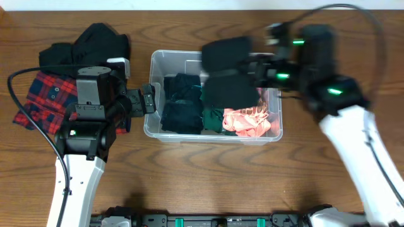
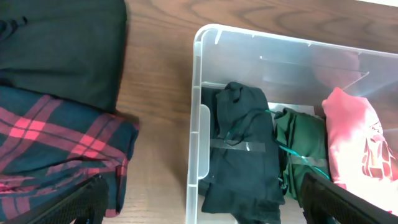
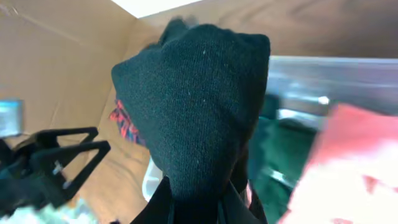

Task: Pack container
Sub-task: 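Place the black garment on top of the navy one in the bin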

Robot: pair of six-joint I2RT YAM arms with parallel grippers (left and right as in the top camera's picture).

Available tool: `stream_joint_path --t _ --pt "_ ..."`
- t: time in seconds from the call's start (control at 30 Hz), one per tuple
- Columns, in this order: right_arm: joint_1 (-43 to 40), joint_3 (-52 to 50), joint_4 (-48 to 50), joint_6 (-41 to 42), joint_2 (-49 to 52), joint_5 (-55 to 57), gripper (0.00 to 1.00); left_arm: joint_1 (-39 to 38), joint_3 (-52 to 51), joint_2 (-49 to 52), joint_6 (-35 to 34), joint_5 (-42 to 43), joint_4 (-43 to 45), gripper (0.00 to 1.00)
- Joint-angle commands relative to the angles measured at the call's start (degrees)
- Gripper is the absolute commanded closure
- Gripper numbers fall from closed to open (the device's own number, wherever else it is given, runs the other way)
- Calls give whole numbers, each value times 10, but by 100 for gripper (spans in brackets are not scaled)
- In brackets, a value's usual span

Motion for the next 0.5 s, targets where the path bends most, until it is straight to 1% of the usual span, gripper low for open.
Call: stream_joint_path --t 0.0,0.13,0.27,0.33,0.47 --pt "62 2 60 104 67 36 99 3 7 0 5 -7 -2 2" --pt "98 2 155 180 146 30 99 3 7 0 5 -7 -2 2" --pt "117 2 233 256 219 -12 99 3 7 0 5 -7 -2 2" --pt "123 2 242 281 250 -9 99 3 7 0 5 -7 -2 2" --pt "124 2 239 284 303 -10 99 3 7 0 5 -7 -2 2"
